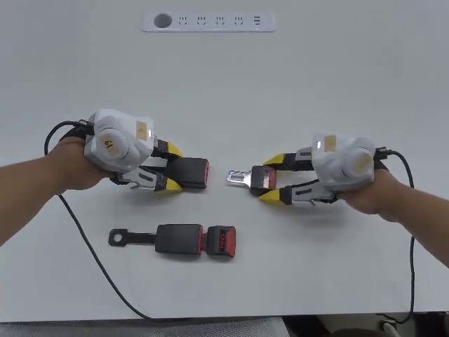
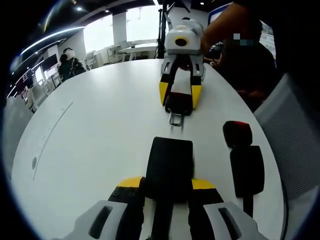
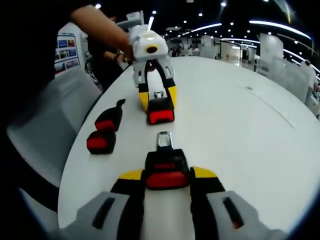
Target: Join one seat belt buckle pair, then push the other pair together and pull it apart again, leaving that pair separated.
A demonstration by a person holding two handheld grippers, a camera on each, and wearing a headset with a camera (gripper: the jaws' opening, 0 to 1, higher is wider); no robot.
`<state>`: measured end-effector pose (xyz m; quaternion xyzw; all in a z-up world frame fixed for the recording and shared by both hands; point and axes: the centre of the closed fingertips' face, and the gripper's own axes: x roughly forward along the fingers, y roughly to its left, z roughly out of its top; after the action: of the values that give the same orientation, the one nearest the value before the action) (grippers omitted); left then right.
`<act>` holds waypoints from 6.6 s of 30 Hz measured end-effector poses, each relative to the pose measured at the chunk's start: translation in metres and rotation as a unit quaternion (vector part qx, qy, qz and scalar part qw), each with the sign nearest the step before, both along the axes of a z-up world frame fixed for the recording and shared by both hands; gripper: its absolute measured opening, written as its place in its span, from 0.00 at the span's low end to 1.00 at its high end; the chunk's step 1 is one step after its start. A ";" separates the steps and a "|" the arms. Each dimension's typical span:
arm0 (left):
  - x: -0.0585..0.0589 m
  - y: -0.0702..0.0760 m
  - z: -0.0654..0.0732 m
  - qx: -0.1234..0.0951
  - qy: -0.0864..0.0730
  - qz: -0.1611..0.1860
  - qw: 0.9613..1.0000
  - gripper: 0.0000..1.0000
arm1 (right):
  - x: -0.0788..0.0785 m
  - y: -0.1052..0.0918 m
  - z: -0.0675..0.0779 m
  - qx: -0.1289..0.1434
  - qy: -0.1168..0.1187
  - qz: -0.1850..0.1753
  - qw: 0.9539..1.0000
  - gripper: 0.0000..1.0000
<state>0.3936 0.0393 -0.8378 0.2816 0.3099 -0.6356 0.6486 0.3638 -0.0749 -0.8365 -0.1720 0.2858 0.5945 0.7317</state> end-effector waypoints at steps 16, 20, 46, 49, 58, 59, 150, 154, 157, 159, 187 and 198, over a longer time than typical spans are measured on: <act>0.000 0.000 0.000 0.009 -0.003 -0.004 1.000 0.35 | 0.011 0.034 -0.004 0.009 0.008 0.015 1.000 0.35; 0.000 0.000 0.000 0.014 -0.004 -0.006 1.000 0.35 | 0.012 0.042 -0.004 0.007 0.008 0.019 1.000 0.35; -0.001 -0.003 -0.001 0.043 -0.008 -0.037 0.998 0.33 | 0.023 0.062 -0.005 -0.041 0.039 0.019 0.998 0.34; -0.001 -0.003 -0.002 0.039 -0.008 -0.037 0.999 0.33 | 0.024 0.061 -0.006 -0.049 0.046 0.017 0.998 0.34; -0.001 -0.002 -0.002 0.043 -0.009 -0.043 0.998 0.33 | 0.024 0.063 -0.007 -0.071 0.048 0.023 0.996 0.34; -0.001 -0.002 -0.002 0.043 -0.008 -0.043 0.998 0.33 | 0.024 0.063 -0.007 -0.073 0.048 0.023 0.996 0.34; -0.004 0.002 -0.001 0.050 0.009 -0.043 0.998 0.35 | 0.010 -0.020 -0.007 -0.076 0.015 0.012 0.997 0.35; -0.004 0.002 -0.001 0.051 0.009 -0.043 0.998 0.35 | 0.006 -0.030 -0.007 -0.080 0.016 0.010 0.997 0.35; -0.003 0.002 -0.001 0.052 0.009 -0.043 0.998 0.35 | 0.007 -0.039 -0.007 -0.085 0.018 0.007 0.996 0.35; -0.004 0.002 -0.001 0.053 0.009 -0.043 0.998 0.35 | 0.007 -0.045 -0.007 -0.085 0.019 0.004 0.996 0.35; -0.004 0.000 0.000 0.056 0.007 -0.031 0.998 0.35 | 0.004 -0.080 -0.007 -0.105 0.021 -0.010 0.994 0.36; 0.000 -0.005 0.014 0.049 0.019 0.032 0.998 0.73 | 0.019 -0.082 0.005 -0.091 0.002 -0.077 0.993 0.73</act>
<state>0.3940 0.0340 -0.8242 0.2912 0.3617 -0.6035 0.6482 0.3824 -0.1571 -0.8311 -0.2140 0.3526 0.5083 0.7560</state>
